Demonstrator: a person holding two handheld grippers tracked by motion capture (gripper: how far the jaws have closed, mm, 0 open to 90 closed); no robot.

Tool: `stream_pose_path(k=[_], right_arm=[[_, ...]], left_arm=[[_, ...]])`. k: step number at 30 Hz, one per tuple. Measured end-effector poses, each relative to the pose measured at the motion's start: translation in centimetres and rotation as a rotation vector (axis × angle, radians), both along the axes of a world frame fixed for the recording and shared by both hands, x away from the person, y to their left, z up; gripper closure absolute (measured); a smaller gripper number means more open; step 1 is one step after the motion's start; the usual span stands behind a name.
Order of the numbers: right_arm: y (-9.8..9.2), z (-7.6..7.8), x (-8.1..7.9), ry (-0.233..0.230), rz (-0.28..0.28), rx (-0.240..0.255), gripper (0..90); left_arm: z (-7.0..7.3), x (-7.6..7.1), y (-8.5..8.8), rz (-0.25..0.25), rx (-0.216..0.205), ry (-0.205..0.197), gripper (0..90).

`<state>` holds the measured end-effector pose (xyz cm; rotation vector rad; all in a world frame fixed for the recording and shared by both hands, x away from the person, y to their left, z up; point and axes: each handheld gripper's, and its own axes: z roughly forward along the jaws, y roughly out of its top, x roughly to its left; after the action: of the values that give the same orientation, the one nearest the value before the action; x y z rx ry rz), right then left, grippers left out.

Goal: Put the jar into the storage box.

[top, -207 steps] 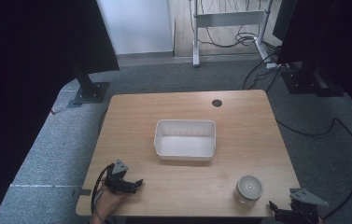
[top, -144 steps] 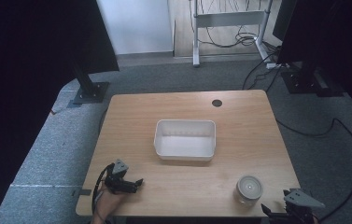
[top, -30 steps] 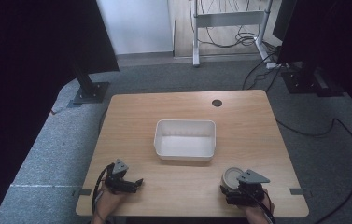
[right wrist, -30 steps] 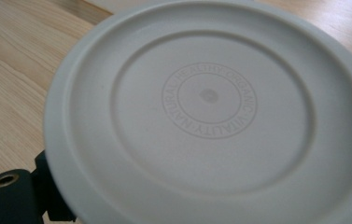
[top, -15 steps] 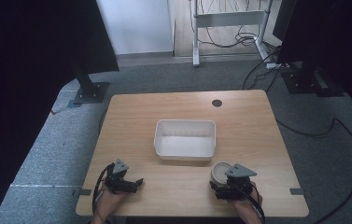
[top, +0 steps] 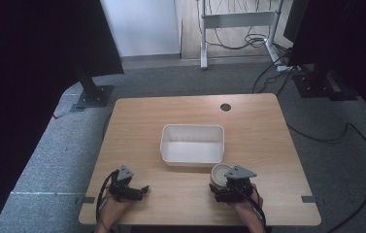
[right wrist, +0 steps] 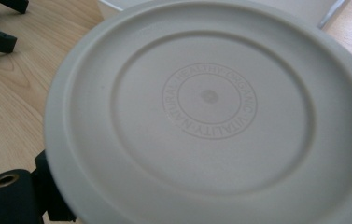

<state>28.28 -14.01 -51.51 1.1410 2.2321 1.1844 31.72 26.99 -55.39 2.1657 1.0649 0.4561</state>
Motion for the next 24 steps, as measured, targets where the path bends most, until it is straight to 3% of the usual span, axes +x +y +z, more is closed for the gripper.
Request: stream_pose_path(k=[24], right_arm=[[3.1, 1.6, 2.3, -0.005, 0.039, -0.029, 9.3]], left_arm=[[0.0, 0.0, 0.0, 0.001, -0.001, 0.0, 0.0]])
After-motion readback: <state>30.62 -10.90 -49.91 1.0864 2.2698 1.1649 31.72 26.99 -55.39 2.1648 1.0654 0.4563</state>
